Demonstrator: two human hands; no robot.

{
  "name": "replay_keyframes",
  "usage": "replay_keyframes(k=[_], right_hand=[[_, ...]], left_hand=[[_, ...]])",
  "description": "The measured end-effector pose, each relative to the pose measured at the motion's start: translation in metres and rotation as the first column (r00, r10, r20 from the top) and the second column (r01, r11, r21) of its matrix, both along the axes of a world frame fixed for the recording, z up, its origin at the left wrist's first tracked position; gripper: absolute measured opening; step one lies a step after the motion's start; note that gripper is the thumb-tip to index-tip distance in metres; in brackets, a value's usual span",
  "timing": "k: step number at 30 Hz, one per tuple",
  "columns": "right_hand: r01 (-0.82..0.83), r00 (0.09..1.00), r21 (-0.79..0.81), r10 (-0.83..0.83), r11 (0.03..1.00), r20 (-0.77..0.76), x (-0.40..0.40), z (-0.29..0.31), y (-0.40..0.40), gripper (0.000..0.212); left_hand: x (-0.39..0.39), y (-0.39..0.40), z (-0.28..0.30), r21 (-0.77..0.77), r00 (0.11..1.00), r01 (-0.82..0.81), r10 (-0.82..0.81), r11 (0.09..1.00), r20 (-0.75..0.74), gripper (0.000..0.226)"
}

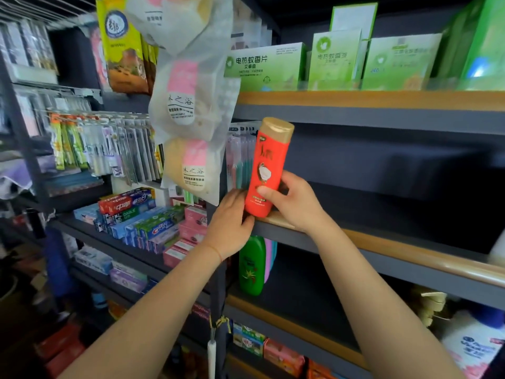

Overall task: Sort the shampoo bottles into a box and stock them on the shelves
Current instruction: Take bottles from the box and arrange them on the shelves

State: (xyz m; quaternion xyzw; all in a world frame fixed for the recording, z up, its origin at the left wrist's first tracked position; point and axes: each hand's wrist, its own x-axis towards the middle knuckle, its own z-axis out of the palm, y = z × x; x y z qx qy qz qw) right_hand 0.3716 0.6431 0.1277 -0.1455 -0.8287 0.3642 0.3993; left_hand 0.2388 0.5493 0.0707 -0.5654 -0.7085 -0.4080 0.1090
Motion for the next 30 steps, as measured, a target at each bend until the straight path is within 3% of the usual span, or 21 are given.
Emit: replay_keyframes(k=[3, 8, 15, 19, 30], right_hand=[[-0.042, 0.999, -0.005, 0.042, 0.999, -0.021, -0.007, 0.002, 0.000, 0.033], [-0.020, 0.986, 0.025, 0.024, 0.999, -0.163, 0.002, 0.002, 0.007, 0.037], [0.078, 0.978, -0.019, -0.073, 0.997, 0.195, -0.022, 0.006, 0.026, 0.036], [0.013, 0.975, -0.396, 0.077, 0.918, 0.210, -0.041, 0.014, 0.033, 0.047], [0.050, 0.976, -0.380, 0.035, 0.924, 0.214, -0.067, 0.010, 0.052, 0.055]], left_hand=[[-0.009, -0.005, -0.005, 0.023, 1.000, 0.028, -0.028, 0.999, -0.007, 0.037], [-0.013, -0.011, -0.011, -0.015, 0.996, 0.028, -0.027, 0.999, 0.080, 0.053], [-0.008, -0.009, -0.014, 0.036, 0.996, 0.007, -0.011, 0.999, 0.093, 0.052], [-0.008, -0.008, -0.016, 0.022, 0.997, 0.009, -0.010, 1.000, 0.083, 0.052], [-0.012, -0.006, -0.018, -0.032, 0.997, -0.010, 0.013, 0.999, 0.074, 0.054]])
